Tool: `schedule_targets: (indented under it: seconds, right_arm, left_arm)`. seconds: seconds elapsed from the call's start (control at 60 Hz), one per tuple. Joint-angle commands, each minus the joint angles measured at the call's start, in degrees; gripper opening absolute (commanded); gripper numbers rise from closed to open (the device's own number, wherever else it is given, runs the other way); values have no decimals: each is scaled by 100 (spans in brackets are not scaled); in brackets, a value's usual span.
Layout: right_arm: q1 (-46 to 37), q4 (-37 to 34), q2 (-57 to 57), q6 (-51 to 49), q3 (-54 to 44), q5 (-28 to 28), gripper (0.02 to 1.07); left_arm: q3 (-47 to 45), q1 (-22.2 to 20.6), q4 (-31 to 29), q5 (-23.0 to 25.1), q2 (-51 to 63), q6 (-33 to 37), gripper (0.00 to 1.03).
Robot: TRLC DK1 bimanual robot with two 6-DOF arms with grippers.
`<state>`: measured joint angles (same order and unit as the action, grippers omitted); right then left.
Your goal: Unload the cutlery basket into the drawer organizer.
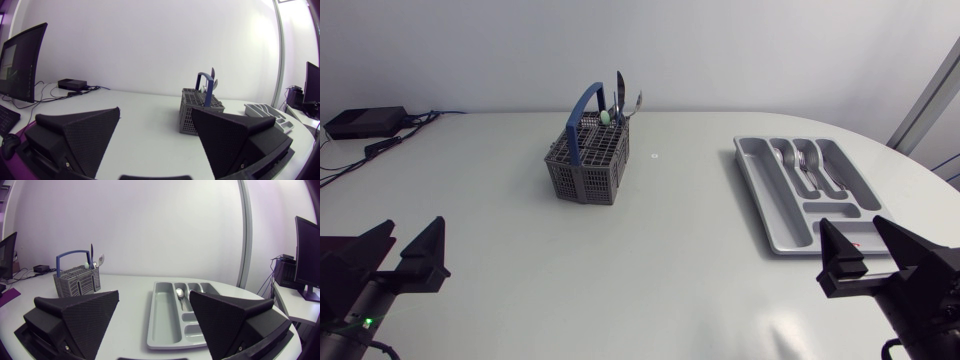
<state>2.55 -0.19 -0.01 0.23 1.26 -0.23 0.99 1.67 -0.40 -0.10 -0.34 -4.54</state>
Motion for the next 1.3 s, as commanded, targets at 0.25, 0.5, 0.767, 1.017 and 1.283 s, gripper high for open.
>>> schedule_targets:
  seconds: [0.25, 0.5, 0.767, 1.017, 1.283]
  right_arm:
    - [35, 1, -34, 100, -134, -12, 104]
    - [44, 19, -43, 170, -134, -12, 104]
    - [194, 80, -25, 109, 85, -3, 103]
    - [343, 309, 704, 91, 542, -3, 103]
    - [361, 581, 2620, 153, 1421, 76, 102]
  left_arm:
    - [-91, -44, -12, -17, -45, -109, 99]
    - [-99, -27, 111, -17, -54, -162, 99]
    - [551, 70, -127, -17, 43, -214, 99]
    - [1491, -71, -83, -25, 1449, -548, 99]
    - [2924, -835, -329, -623, 3497, -707, 93]
